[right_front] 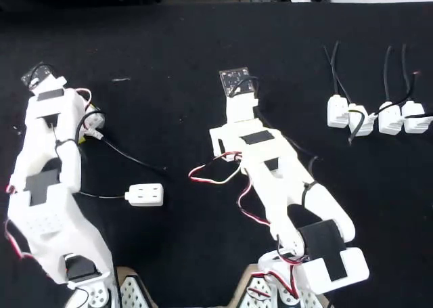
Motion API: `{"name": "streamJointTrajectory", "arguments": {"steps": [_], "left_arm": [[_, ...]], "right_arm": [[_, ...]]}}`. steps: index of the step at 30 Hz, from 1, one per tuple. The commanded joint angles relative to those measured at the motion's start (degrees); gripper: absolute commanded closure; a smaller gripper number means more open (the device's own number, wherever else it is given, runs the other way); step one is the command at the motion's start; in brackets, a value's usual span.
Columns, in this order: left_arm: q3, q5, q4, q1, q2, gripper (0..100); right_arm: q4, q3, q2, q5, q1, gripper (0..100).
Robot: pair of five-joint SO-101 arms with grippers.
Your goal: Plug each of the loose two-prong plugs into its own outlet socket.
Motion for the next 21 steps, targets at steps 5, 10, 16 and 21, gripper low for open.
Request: {"name": "streamJointTrajectory", "arguments": {"steps": [5, 10, 16, 21], "left_arm": [[-8.22, 1.93, 0.35, 0.66, 6.07, 82], [-8.92, 1.76, 3.43, 0.75, 4.13, 95], [-7.96, 1.76, 4.57, 0.84, -2.99, 97], [-6.64, 1.76, 7.74, 0.84, -11.16, 97]], "right_arm": [[-1.58, -1.54, -3.21, -0.26, 0.88, 76.9], [-1.58, -1.54, -3.3, -0.26, 0.88, 76.9], [-1.49, -1.54, -3.3, -0.26, 0.88, 76.9], [-1.49, -1.54, -3.3, -0.26, 0.88, 76.9]]}}
